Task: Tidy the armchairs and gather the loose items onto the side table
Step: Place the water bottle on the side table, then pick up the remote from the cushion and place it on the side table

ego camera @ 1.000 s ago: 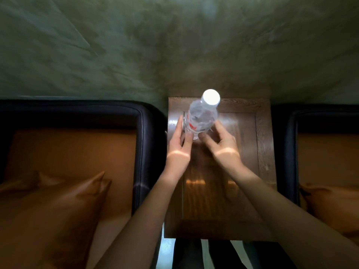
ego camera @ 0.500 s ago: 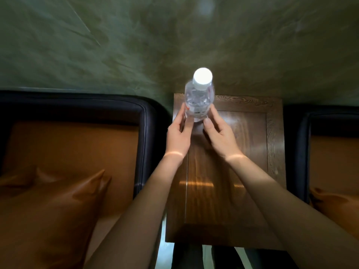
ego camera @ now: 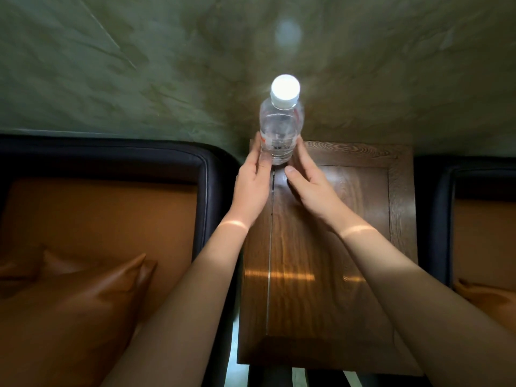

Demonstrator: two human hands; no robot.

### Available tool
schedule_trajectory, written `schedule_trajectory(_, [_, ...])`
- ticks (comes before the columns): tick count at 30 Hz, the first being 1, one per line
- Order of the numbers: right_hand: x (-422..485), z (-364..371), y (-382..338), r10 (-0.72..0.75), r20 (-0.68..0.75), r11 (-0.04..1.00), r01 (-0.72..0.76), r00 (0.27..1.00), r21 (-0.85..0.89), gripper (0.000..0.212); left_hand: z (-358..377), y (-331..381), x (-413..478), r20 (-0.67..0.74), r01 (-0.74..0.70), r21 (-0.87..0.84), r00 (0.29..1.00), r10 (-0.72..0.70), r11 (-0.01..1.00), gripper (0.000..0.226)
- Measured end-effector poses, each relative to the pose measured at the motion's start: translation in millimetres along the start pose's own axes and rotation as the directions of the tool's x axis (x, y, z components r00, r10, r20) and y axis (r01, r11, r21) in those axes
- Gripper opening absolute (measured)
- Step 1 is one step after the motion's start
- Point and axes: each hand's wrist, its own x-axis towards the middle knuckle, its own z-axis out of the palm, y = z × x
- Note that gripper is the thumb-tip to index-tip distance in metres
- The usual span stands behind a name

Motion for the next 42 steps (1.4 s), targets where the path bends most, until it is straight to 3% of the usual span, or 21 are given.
schedule_trajectory(5, [-0.9,3.9,0.5,0.009,-0.004,0.996,-0.009,1.000,0.089,0.073,2.3,1.2,-4.0,0.011,0.024,0.004,1.000,-0.024,1.000,0.060])
schedule_trajectory(9, [-14.1,4.0,11.4,0.183,-0.155,0.969,-0.151,0.971,0.196,0.080,-0.7,-0.7,-24.9,0.040,0.021,0.113,0.999,-0.026,0.993,0.057])
schedule_trajectory(12, [-41.2,1.5,23.5,0.261,-0.212,0.960,-0.230,0.942,0.161,0.072,-5.2,-11.0,-63.6,0.048,0.120,0.142,0.991,-0.128,0.983,0.057])
schedule_trajectory(15, [-78.8,2.5,32.9,0.307,-0.192,0.950,-0.286,0.932,0.127,0.067,-14.6,-22.0,-112.0,0.086,0.184,0.122,0.977,-0.195,0.975,0.054])
schedule_trajectory(20, [-139.1,4.3,39.4,0.384,-0.123,0.922,-0.375,0.915,0.093,0.069,-26.6,-35.4,-192.3,0.049,0.229,0.228,0.968,-0.246,0.946,0.050])
schedule_trajectory(25, [-186.3,9.0,34.2,0.437,-0.061,0.899,-0.435,0.897,0.046,0.069,-28.4,-38.0,-261.4,0.091,0.355,0.174,0.923,-0.374,0.919,0.054])
schedule_trajectory(31, [-229.8,12.0,34.1,0.505,0.139,0.855,-0.473,0.852,-0.212,0.056,-28.3,-32.6,-339.8,-0.025,0.479,0.164,0.876,-0.482,0.862,0.044])
schedule_trajectory(33, [-246.8,16.2,38.7,0.575,0.211,0.809,-0.510,0.790,-0.292,0.053,-28.6,-32.4,-367.9,-0.061,0.499,0.213,0.865,-0.499,0.840,0.042])
schedule_trajectory(35, [-265.5,24.5,32.3,0.643,0.272,0.757,-0.541,0.716,-0.367,0.034,-29.1,-34.1,-397.2,-0.112,0.535,0.207,0.844,-0.524,0.819,0.040])
schedule_trajectory(37, [-283.5,35.2,32.8,0.652,0.324,0.737,-0.473,0.685,-0.482,0.026,-30.7,-36.4,-426.4,-0.176,0.567,0.170,0.822,-0.542,0.806,0.035])
schedule_trajectory(42, [-321.4,58.4,44.4,0.655,0.460,0.693,-0.232,0.600,-0.683,0.036,-38.6,-52.8,-509.9,-0.324,0.656,0.004,0.715,-0.620,0.755,0.034])
